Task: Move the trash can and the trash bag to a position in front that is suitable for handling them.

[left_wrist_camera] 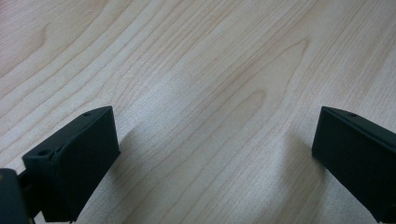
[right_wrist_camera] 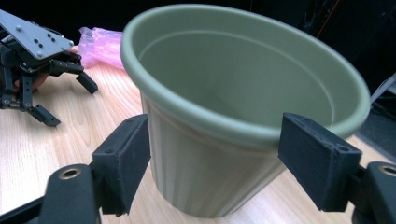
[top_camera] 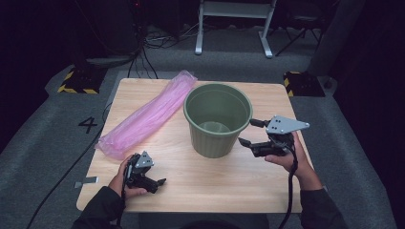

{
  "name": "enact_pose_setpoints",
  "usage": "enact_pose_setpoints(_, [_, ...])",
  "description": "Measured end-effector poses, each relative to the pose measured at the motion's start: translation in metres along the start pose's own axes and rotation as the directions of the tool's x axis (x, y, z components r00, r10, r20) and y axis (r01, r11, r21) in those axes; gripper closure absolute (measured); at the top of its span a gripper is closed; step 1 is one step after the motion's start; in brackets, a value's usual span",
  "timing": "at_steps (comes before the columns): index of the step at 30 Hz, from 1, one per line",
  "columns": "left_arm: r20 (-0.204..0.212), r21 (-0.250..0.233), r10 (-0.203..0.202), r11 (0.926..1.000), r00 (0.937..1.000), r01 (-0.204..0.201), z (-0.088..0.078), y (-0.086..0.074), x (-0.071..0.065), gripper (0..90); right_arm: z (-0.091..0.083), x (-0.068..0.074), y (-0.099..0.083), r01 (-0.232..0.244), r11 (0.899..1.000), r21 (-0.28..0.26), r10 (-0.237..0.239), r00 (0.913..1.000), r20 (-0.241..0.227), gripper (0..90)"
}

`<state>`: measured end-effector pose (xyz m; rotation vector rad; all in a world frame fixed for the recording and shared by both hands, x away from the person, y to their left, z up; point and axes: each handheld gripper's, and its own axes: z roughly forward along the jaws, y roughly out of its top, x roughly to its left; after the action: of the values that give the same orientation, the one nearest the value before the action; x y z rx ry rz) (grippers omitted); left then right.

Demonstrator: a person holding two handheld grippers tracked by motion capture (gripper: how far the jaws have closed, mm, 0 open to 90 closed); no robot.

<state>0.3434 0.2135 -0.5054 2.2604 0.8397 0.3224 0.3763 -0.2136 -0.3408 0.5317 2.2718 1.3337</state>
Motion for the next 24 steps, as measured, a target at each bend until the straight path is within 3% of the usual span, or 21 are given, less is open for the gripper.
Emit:
enact_pose_setpoints(1, [0.0, 0.0, 0.0, 1.0, 1.0, 0.0, 0.0, 0.0, 0.0, 0.5, 0.001, 0.003, 0.008, 0.022, 1.0, -0.001, -0.022, 0.9998, 0.003, 26.3])
enact_pose_setpoints(4, [0.0, -0.001, 0.0, 1.0, 1.0, 0.0, 0.0, 0.0, 0.0, 0.5, 0.003, 0.002, 0.012, 0.023, 1.0, -0.004, -0.023, 0.9997, -0.008, 26.6])
enact_pose_setpoints(9, [0.0, -0.001, 0.001, 1.0, 1.0, -0.001, 0.0, 0.0, 0.0, 0.5, 0.017, 0.001, 0.019, 0.017, 1.0, 0.013, -0.016, 0.9978, -0.064, 27.3])
enact_pose_setpoints(11, [0.0, -0.001, 0.001, 1.0, 1.0, -0.001, 0.0, 0.0, 0.0, 0.5, 0.029, -0.001, 0.02, 0.003, 0.999, 0.041, 0.001, 0.9955, -0.095, 28.0])
enact_pose_setpoints(15, [0.0, 0.0, -0.001, 1.0, 1.0, 0.001, 0.0, 0.0, 0.0, 0.5, 0.042, 0.0, 0.022, -0.019, 0.997, 0.076, 0.028, 0.9936, -0.109, 28.9])
enact_pose_setpoints(20, [-0.004, 0.0, -0.003, 1.0, 1.0, 0.003, 0.0, 0.0, 0.0, 0.5, 0.052, 0.008, 0.026, 0.021, 0.994, 0.105, -0.005, 0.9894, -0.145, 37.9])
enact_pose_setpoints(21, [-0.004, 0.0, -0.003, 1.0, 1.0, 0.003, 0.0, 0.0, 0.0, 0.5, 0.057, 0.013, 0.028, 0.059, 0.99, 0.131, -0.039, 0.9879, -0.15, 46.2])
enact_pose_setpoints(22, [-0.004, 0.0, -0.003, 1.0, 1.0, 0.003, 0.0, 0.0, 0.0, 0.5, 0.057, 0.013, 0.028, 0.059, 0.99, 0.131, -0.039, 0.9879, -0.15, 46.2])
enact_pose_setpoints(23, [-0.004, 0.0, -0.004, 1.0, 1.0, 0.004, 0.0, 0.0, 0.0, 0.5, 0.061, 0.016, 0.028, 0.096, 0.984, 0.152, -0.07, 0.9837, -0.165, 50.9])
enact_pose_setpoints(24, [-0.008, -0.001, -0.004, 1.0, 1.0, 0.004, 0.0, 0.0, 0.0, 0.5, 0.063, 0.017, 0.028, 0.114, 0.981, 0.155, -0.091, 0.9845, -0.15, 54.3])
